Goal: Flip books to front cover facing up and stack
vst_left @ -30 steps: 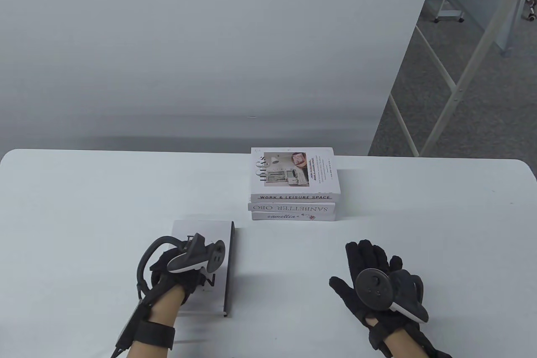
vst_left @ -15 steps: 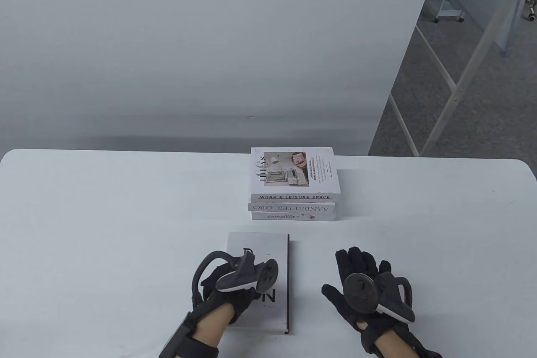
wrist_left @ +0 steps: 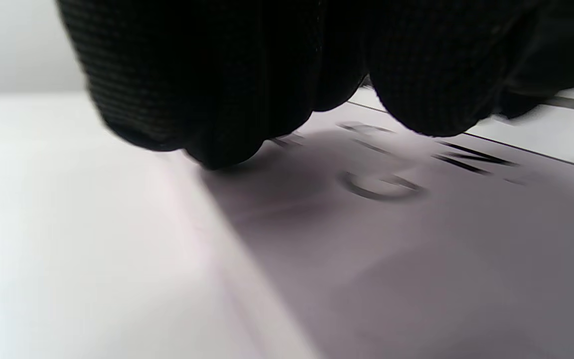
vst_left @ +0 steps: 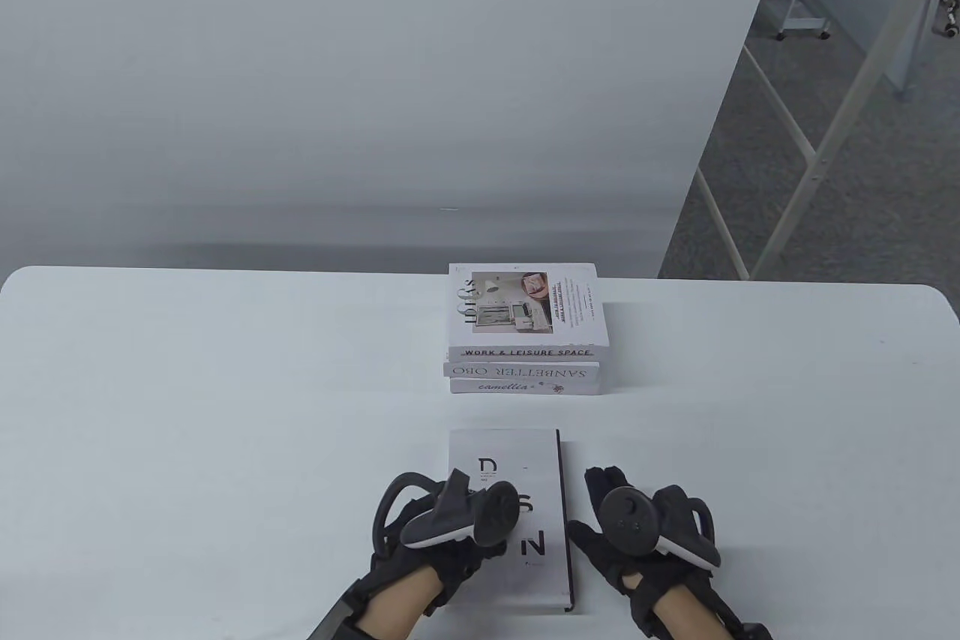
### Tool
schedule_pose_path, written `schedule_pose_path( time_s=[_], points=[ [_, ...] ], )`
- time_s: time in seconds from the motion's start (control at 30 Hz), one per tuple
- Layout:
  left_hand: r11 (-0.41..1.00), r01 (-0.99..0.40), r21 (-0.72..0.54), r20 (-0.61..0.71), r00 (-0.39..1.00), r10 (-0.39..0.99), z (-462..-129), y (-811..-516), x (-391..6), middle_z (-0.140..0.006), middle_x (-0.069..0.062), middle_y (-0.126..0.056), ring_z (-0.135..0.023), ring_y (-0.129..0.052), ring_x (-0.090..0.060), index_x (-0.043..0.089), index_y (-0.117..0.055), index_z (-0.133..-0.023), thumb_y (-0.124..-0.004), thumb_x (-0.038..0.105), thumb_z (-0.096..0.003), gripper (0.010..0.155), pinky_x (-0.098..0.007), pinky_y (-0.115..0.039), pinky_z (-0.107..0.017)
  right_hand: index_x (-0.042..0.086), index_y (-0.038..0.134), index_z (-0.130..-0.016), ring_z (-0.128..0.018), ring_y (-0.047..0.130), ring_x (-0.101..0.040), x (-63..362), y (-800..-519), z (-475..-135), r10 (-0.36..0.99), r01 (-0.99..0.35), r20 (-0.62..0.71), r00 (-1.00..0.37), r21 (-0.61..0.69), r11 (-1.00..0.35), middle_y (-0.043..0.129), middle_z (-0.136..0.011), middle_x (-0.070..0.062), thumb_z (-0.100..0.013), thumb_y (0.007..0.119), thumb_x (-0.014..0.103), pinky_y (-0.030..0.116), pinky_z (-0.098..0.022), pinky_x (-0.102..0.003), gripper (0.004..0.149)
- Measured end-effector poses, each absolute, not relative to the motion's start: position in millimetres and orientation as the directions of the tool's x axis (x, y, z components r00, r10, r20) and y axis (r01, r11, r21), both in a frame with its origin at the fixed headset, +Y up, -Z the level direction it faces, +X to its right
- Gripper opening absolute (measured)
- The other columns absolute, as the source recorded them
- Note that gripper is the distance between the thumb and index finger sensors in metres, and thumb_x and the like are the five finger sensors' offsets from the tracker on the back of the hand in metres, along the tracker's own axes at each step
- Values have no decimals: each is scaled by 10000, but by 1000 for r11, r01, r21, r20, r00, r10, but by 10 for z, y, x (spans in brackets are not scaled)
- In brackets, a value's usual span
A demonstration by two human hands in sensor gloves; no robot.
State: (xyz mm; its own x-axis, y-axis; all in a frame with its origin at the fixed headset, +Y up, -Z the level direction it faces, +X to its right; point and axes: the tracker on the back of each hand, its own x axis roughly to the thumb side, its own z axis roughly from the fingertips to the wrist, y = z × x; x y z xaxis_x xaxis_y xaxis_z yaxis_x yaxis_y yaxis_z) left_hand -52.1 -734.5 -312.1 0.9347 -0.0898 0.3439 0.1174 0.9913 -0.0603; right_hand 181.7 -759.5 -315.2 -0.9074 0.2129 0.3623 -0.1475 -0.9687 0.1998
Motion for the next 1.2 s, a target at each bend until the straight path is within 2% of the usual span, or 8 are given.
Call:
schedule_pose_path(
  time_s=[0.07,0.13,0.23,0.33,0.53,0.67,1.0,1.2],
  points=[
    [982,185,36,310,932,-187,-3104,-7297,-673,-822,-24,-907,-583,-1066,-240,232,-775,-900,-822,574,-365,636,-314,-953,-387,-12,487,-1058,-801,830,-521,1798,-7609,-3167,211,-144,358,-910,204,-968,599,-995,-399,-563,666,523,800,-540,-515,751],
    [991,122,-46,268,958,-105,-3121,-7331,-840,-822,-50,-901,-563,-1077,-229,202,-760,-914,-819,576,-369,664,-308,-956,-370,-9,506,-1049,-777,885,-473,1781,-7633,-3198,231,-160,348,-908,223,-962,645,-974,-386,-562,670,511,837,-527,-472,731],
    [974,-122,-190,192,968,159,-3209,-7468,-1095,-806,-106,-902,-505,-1099,-211,135,-743,-926,-831,553,-372,700,-292,-965,-324,-23,489,-1042,-769,922,-413,1761,-7699,-3277,307,-209,313,-899,310,-927,674,-951,-372,-574,665,480,868,-525,-417,710],
    [922,-280,-269,129,938,323,-3289,-7634,-1237,-800,-135,-900,-466,-1113,-189,89,-724,-935,-837,539,-376,727,-276,-970,-292,-36,447,-1041,-798,904,-394,1755,-7759,-3328,378,-259,273,-885,387,-885,662,-952,-366,-587,660,441,868,-547,-399,693],
    [813,-420,-404,116,858,501,-3411,-7836,-1293,-827,-158,-863,-489,-1100,-193,37,-644,-968,-835,485,-392,755,-269,-966,-305,-28,391,-1045,-838,862,-367,1755,-7810,-3380,446,-318,236,-864,432,-844,624,-964,-359,-599,654,385,853,-587,-373,663],
    [799,-431,-420,134,841,524,-3443,-7897,-1255,-835,-160,-851,-503,-1094,-197,30,-625,-973,-843,427,-405,726,-271,-963,-313,-2,368,-1054,-868,826,-375,1738,-7833,-3377,521,-374,220,-825,478,-794,586,-983,-357,-600,644,343,830,-611,-385,634],
    [673,-568,-474,78,734,674,-3426,-8039,-1282,-848,-208,-807,-539,-1074,-215,-26,-580,-974,-814,320,-425,691,-279,-952,-340,31,360,-1054,-872,843,-337,1748,-7799,-3308,525,-387,243,-816,444,-808,610,-994,-307,-588,659,238,824,-622,-374,591],
    [635,-591,-497,59,707,705,-3440,-8070,-1328,-862,-213,-795,-545,-1072,-219,-53,-550,-979,-781,274,-431,678,-284,-950,-343,157,435,-1055,-872,827,-373,1659,-7596,-3063,432,-376,388,-814,216,-901,586,-1012,-281,-545,688,169,800,-612,-424,570]
  ],
)
